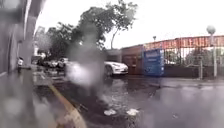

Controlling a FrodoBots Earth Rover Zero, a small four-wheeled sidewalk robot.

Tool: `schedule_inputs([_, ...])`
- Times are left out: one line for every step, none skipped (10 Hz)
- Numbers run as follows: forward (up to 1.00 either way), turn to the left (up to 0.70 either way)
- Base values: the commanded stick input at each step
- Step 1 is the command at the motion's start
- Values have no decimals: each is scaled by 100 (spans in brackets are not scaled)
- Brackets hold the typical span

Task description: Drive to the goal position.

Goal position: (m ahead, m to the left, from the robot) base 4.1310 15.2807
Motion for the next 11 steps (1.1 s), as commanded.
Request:
schedule_inputs([100, 40])
schedule_inputs([100, 40])
schedule_inputs([100, 40])
schedule_inputs([100, 40])
schedule_inputs([100, 40])
schedule_inputs([100, 40])
schedule_inputs([100, 35])
schedule_inputs([100, 19])
schedule_inputs([100, 0])
schedule_inputs([53, 0])
schedule_inputs([0, 0])
